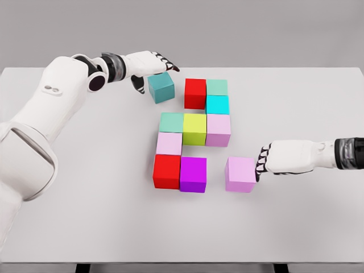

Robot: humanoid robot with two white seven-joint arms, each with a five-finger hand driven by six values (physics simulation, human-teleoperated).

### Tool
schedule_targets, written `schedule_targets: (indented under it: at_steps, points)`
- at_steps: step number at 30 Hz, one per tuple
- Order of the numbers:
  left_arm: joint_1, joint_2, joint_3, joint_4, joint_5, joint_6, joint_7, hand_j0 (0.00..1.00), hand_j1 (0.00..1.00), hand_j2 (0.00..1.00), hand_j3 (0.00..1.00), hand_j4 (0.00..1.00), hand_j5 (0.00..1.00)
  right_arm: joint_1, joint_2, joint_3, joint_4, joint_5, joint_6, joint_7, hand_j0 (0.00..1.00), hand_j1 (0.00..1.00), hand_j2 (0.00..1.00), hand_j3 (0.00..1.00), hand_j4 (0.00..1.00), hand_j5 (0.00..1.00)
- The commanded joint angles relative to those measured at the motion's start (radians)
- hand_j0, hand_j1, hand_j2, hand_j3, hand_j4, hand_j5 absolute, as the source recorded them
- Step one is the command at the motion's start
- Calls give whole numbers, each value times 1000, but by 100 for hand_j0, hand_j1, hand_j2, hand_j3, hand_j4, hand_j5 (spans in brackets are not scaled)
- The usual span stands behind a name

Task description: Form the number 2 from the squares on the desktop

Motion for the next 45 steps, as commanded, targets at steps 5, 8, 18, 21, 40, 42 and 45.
schedule_targets:
  at_steps: [5, 8, 18, 21, 40, 42, 45]
  points:
    - [2, 0, 8, 0, -16, 1, 0, 100, 100, 100, 100, 100, 100, -2, 1, -4, -16, -6, 1, 2, 61, 61, 61, 61, 61, 61]
    - [8, 3, 8, -2, -27, 1, 0, 100, 100, 100, 100, 100, 100, -3, 1, -4, -28, -6, 1, 2, 61, 61, 61, 61, 61, 61]
    - [28, 8, 6, -16, -25, 1, 0, 100, 100, 100, 100, 100, 100, -3, 6, -6, -30, -9, 1, -3, 61, 61, 61, 61, 61, 61]
    - [35, 11, 6, -16, -24, 1, 0, 100, 100, 100, 100, 100, 100, -3, 16, -6, -28, -9, 6, -3, 61, 61, 61, 61, 61, 61]
    - [54, 78, 9, -101, -17, 1, 0, 100, 100, 100, 100, 100, 100, -3, 36, -7, -22, -36, 44, -6, 61, 61, 61, 61, 61, 61]
    - [54, 78, 9, -103, -17, 1, 0, 100, 100, 100, 100, 100, 100, -3, 38, -7, -22, -38, 44, -11, 61, 61, 61, 61, 61, 61]
    - [57, 78, 9, -108, -17, 1, 0, 100, 100, 100, 100, 100, 100, -3, 44, -7, -22, -44, 52, -11, 61, 61, 61, 61, 61, 61]
